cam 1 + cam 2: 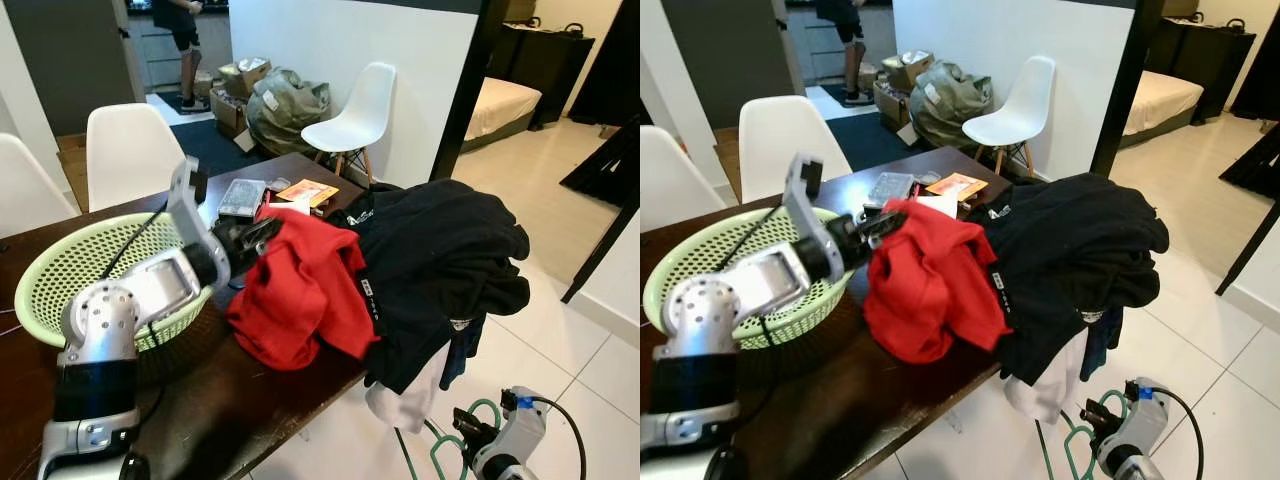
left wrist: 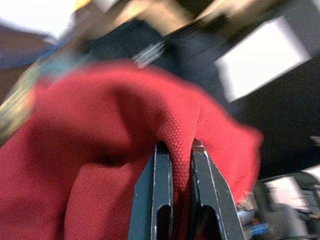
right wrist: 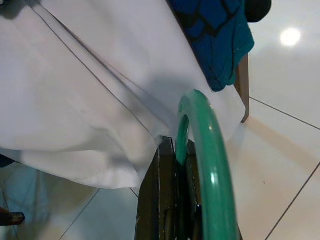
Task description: Hang hanger
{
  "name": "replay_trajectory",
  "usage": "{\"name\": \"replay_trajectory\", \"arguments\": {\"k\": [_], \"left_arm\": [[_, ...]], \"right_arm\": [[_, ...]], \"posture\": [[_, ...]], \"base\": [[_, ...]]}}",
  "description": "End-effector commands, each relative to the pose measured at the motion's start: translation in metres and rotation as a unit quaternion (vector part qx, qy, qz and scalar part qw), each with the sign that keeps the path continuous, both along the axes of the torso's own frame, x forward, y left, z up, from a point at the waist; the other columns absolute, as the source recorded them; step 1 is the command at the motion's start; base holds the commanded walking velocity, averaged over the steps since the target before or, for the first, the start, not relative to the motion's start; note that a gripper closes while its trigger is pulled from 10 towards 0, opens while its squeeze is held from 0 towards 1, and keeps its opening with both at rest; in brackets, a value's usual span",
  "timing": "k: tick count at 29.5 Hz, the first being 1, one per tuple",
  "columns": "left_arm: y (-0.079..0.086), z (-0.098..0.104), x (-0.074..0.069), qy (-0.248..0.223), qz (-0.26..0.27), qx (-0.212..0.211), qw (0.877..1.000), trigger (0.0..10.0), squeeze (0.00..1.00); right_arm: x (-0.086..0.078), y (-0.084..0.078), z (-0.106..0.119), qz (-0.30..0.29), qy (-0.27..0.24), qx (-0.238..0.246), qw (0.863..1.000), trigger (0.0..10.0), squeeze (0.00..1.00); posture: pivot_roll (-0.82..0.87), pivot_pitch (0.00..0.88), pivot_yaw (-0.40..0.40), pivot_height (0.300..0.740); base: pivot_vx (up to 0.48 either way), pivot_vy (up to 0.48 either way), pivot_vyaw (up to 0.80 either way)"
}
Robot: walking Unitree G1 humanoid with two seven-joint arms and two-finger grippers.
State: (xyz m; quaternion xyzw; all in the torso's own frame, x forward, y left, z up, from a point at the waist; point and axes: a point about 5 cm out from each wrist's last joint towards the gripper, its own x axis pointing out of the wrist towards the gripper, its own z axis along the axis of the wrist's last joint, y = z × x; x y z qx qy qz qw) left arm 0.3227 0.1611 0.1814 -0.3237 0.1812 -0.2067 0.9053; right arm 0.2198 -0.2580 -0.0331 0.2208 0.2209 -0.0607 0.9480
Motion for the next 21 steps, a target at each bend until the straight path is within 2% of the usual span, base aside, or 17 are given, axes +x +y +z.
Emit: {"name": "replay_trajectory", "arguments": {"k": [1,2,5,6,7,8,11,14,17,18,19,20,21], "left_arm": [[0.008,-0.009,0.001,0.019,0.022,0.029,0.999,0.0,0.0],[0.014,-0.008,0.005,0.011,0.049,0.037,0.998,0.0,0.0],[0.018,-0.006,0.008,0.007,0.068,0.038,0.997,0.0,0.0],[0.018,-0.002,0.009,0.004,0.071,0.046,0.996,2.6,0.0],[0.014,-0.001,0.01,0.003,0.064,0.062,0.996,4.8,0.0],[0.009,0.0,0.011,0.0,0.056,0.074,0.996,10.0,0.0],[0.006,0.0,0.012,-0.003,0.051,0.081,0.995,10.0,0.0],[-0.004,0.005,0.017,-0.029,0.052,0.091,0.994,10.0,0.0],[-0.008,0.006,0.019,-0.041,0.054,0.094,0.993,10.0,0.0],[-0.013,0.009,0.019,-0.07,0.041,0.122,0.989,10.0,0.96],[-0.013,0.009,0.019,-0.07,0.041,0.122,0.989,10.0,0.96],[-0.017,0.01,0.018,-0.09,0.03,0.142,0.985,10.0,0.96],[-0.018,0.01,0.018,-0.102,0.024,0.156,0.982,10.0,1.0]], "right_arm": [[0.002,0.001,0.001,-0.006,-0.004,0.005,1.0,10.0,0.0],[0.002,0.001,0.001,-0.006,-0.004,0.006,1.0,10.0,0.0],[0.002,0.002,0.001,-0.007,-0.005,0.006,1.0,10.0,0.0],[0.002,0.002,0.0,-0.007,-0.005,0.007,1.0,10.0,0.0],[0.001,0.002,0.0,-0.007,-0.005,0.007,1.0,10.0,0.0],[0.001,0.002,0.0,-0.007,-0.005,0.007,1.0,10.0,0.0],[0.001,0.002,0.0,-0.007,-0.004,0.008,1.0,10.0,0.0],[0.0,0.001,0.0,-0.009,-0.005,0.007,1.0,10.0,0.0],[-0.001,0.001,0.0,-0.01,-0.005,0.007,1.0,10.0,0.0],[-0.001,0.001,-0.001,-0.01,-0.005,0.007,1.0,10.0,0.0],[-0.001,0.001,-0.001,-0.01,-0.005,0.007,1.0,10.0,0.0],[-0.001,0.0,-0.001,-0.011,-0.005,0.006,1.0,10.0,0.0],[-0.002,0.0,-0.001,-0.011,-0.004,0.006,1.0,10.0,0.0]], "posture": [[0.03,0.0,-0.03,0.74],[0.03,0.0,-0.026,0.74],[0.03,0.0,-0.026,0.74],[0.03,0.0,-0.025,0.74],[0.03,0.0,-0.021,0.74],[0.02,0.0,-0.021,0.74],[0.02,0.0,-0.021,0.74],[0.02,0.0,-0.016,0.74],[0.02,0.0,-0.016,0.74],[0.02,0.0,-0.018,0.74],[0.02,0.0,-0.018,0.74],[0.02,0.0,-0.018,0.74],[0.02,0.0,-0.02,0.74]], "base": [[0.0,0.0,0.0],[0.0,0.0,0.0],[0.0,0.0,0.0],[0.0,0.0,0.0],[0.0,0.0,0.0],[0.0,0.0,0.0],[0.0,0.0,0.0],[0.0,0.0,0.0],[0.0,0.0,0.0],[0.0,0.0,0.0],[0.0,0.0,0.0],[0.0,0.0,0.0],[0.0,0.0,0.0]]}}
